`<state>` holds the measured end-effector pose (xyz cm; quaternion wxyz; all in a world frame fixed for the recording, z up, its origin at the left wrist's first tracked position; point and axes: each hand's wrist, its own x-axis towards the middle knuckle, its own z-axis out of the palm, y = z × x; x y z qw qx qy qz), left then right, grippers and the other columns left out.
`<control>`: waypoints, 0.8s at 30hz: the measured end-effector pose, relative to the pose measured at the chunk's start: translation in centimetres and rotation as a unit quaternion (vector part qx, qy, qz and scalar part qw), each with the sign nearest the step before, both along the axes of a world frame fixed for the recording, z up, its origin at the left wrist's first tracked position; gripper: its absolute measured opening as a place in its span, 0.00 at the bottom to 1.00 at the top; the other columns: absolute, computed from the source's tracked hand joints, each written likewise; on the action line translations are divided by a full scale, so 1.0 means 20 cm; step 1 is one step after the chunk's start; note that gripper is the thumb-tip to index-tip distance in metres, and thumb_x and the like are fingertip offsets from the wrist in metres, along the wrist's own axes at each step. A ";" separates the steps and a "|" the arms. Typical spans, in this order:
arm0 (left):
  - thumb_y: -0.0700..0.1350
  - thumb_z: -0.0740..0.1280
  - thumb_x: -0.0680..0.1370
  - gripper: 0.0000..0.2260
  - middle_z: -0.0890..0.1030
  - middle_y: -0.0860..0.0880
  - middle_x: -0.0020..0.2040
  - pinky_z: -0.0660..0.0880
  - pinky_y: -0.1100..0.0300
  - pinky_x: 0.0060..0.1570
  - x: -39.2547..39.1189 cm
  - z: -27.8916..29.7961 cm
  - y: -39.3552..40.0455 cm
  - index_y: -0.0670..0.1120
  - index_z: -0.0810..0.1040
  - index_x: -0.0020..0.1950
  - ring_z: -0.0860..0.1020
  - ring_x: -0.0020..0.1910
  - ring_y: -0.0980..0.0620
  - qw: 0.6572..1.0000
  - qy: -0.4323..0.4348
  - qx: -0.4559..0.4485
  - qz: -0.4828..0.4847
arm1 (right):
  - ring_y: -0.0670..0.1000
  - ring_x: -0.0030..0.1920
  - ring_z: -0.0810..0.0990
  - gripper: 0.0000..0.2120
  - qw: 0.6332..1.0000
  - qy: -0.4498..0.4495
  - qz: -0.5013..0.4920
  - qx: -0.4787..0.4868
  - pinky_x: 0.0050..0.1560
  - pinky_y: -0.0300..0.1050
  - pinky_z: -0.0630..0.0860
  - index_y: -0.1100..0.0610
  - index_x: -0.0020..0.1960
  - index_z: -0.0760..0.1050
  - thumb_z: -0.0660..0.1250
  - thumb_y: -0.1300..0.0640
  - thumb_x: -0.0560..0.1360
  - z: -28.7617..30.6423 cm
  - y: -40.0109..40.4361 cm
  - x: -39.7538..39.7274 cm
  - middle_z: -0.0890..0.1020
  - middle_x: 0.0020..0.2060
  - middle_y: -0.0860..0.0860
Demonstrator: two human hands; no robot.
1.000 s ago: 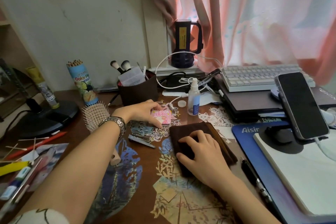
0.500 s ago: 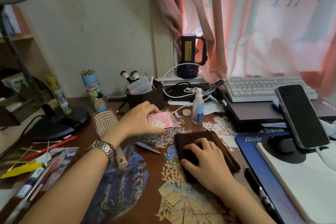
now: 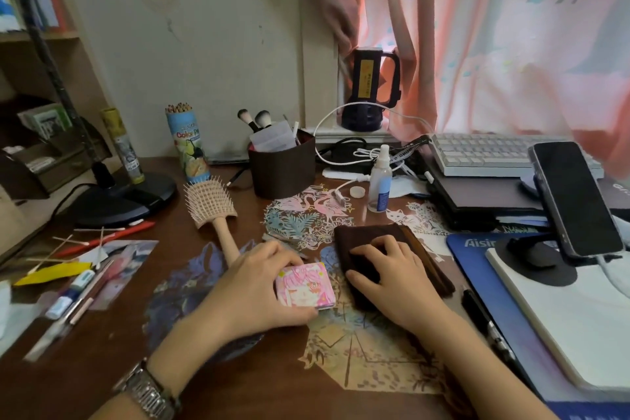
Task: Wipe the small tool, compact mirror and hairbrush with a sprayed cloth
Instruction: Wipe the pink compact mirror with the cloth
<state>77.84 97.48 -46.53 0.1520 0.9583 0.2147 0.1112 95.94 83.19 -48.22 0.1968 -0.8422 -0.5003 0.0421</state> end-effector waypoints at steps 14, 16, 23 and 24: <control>0.78 0.54 0.58 0.43 0.69 0.58 0.55 0.66 0.57 0.58 0.04 -0.10 -0.06 0.56 0.70 0.66 0.66 0.59 0.58 0.999 0.009 0.033 0.018 | 0.50 0.48 0.72 0.16 0.999 0.000 -0.006 0.033 0.53 0.51 0.74 0.50 0.44 0.72 0.68 0.39 0.67 0.04 -0.04 -0.07 0.72 0.45 0.47; 0.78 0.55 0.58 0.43 0.69 0.58 0.58 0.64 0.60 0.56 0.04 -0.10 -0.06 0.56 0.68 0.68 0.65 0.60 0.58 1.000 0.015 0.012 0.007 | 0.50 0.48 0.73 0.13 0.999 -0.003 -0.009 0.038 0.55 0.54 0.74 0.51 0.42 0.73 0.69 0.43 0.68 0.04 -0.05 -0.09 0.73 0.45 0.48; 0.75 0.59 0.59 0.40 0.69 0.60 0.60 0.61 0.63 0.56 0.01 -0.10 -0.03 0.57 0.69 0.67 0.64 0.61 0.61 0.998 0.005 -0.057 -0.013 | 0.48 0.44 0.76 0.06 0.994 0.018 -0.030 0.104 0.44 0.50 0.77 0.55 0.38 0.78 0.69 0.52 0.67 0.02 -0.03 -0.08 0.78 0.44 0.47; 0.74 0.60 0.59 0.40 0.69 0.60 0.60 0.61 0.63 0.55 0.02 -0.09 -0.04 0.57 0.69 0.67 0.65 0.61 0.61 0.998 0.001 -0.062 -0.010 | 0.47 0.44 0.76 0.06 0.992 0.035 -0.034 0.118 0.44 0.50 0.78 0.55 0.38 0.78 0.70 0.52 0.67 0.02 -0.04 -0.07 0.79 0.44 0.46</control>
